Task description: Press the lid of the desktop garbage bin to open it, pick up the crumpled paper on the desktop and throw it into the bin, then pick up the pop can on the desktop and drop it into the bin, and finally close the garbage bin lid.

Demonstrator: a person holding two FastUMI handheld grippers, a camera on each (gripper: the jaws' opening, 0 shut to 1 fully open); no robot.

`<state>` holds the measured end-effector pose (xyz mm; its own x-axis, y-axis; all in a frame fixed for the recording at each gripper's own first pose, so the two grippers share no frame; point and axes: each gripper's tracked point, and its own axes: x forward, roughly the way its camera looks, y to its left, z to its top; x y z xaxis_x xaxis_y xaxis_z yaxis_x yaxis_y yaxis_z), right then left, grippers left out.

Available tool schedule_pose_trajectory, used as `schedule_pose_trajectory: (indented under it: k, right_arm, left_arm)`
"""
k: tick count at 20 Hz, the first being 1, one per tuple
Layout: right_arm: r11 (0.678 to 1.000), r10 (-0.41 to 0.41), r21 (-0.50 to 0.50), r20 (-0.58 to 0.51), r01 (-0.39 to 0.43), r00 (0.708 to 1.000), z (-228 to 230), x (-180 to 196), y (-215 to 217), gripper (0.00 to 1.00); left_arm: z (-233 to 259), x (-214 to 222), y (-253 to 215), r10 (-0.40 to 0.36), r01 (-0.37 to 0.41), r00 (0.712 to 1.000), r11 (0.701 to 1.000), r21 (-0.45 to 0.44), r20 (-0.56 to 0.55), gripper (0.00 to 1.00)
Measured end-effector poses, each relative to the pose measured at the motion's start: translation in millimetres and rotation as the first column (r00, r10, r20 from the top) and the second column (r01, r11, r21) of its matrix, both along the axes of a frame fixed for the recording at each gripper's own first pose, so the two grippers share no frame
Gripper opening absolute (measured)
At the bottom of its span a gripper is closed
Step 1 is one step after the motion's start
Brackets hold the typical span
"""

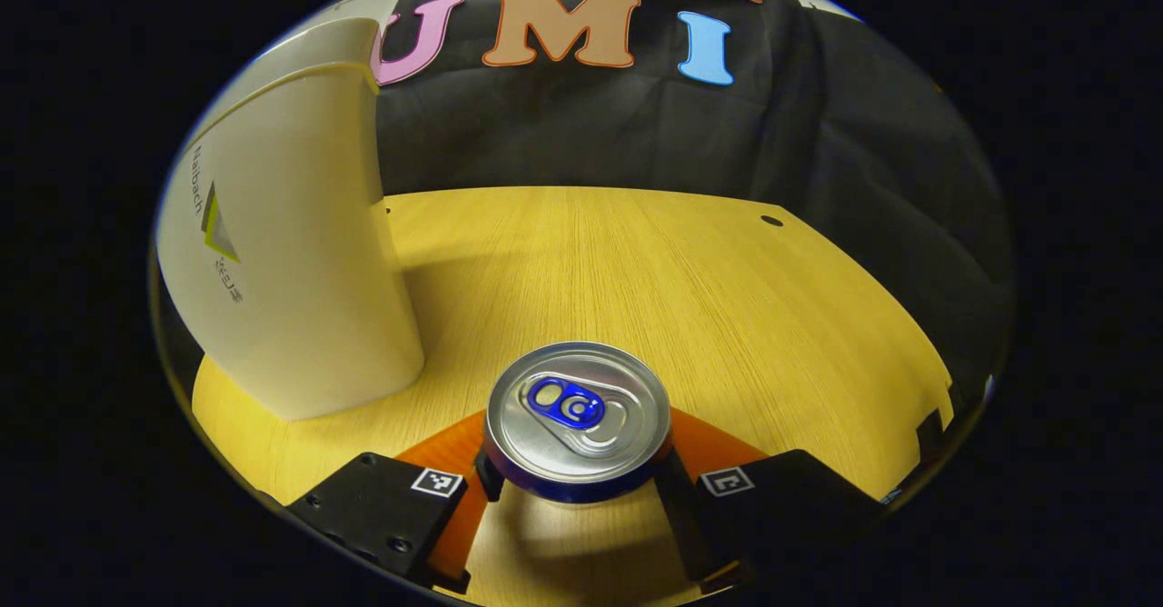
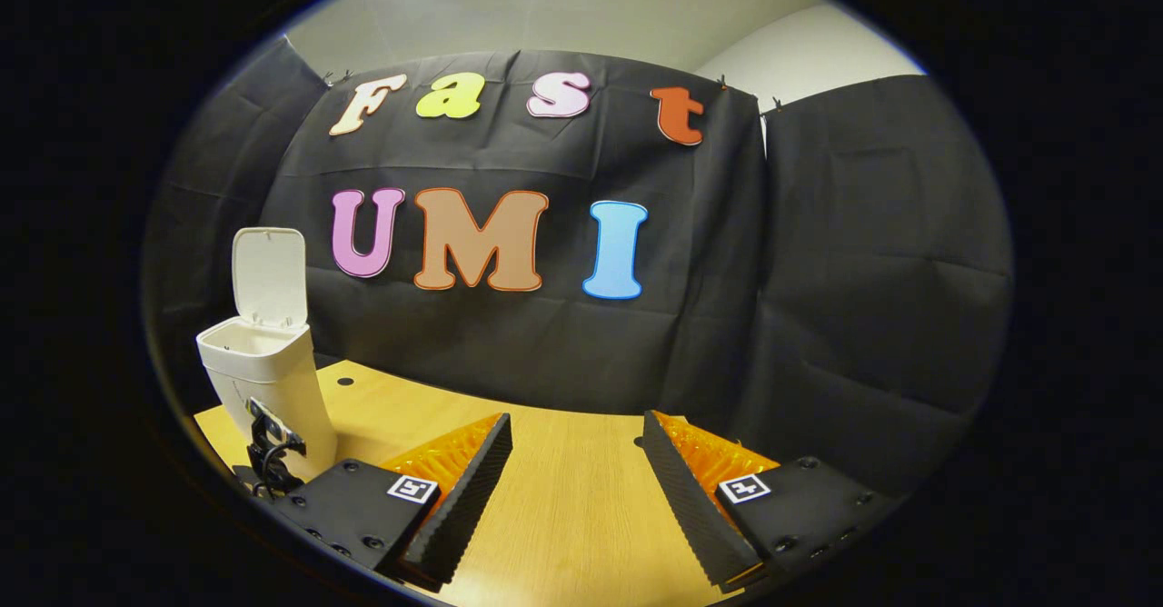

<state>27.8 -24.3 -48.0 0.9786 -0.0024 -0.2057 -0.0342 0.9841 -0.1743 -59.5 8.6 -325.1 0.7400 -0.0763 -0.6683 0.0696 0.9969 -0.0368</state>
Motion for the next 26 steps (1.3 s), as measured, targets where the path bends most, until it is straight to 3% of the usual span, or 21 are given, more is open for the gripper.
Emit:
schedule_pose_trajectory:
  k: [3,7,14,21,26]
  right_arm:
    - [1.0,0.02,0.017,0.005,-0.02,1.0,-2.3,3.2,8.3,0.96]
    - [0.998,0.054,0.041,0.013,-0.055,0.998,-6.3,8.7,22.0,0.96]
    - [0.994,0.073,0.076,0.03,-0.075,0.997,-7.1,14.3,31.6,0.96]
    - [0.993,0.061,0.101,0.027,-0.064,0.998,-10.7,18.7,29.6,0.96]
    - [0.992,0.072,0.104,0.019,-0.074,0.997,-15.1,24.8,35.5,0.96]
  left_arm:
    - [30.1,12.2,-3.7,-0.021,0.021,0.996,1.0,-0.002,0.085,0.79]
    - [108.7,52.1,-14.5,-0.046,0.058,0.974,0.997,-0.047,0.221,0.79]
    - [232.2,106.0,-13.2,-0.049,0.081,0.885,0.996,-0.048,0.462,0.77]
    - [304.1,134.5,42.5,0.018,-0.039,0.796,0.999,0.022,0.605,0.77]
    - [313.1,139.1,108.5,0.112,-0.199,0.772,0.978,0.07,0.625,0.77]
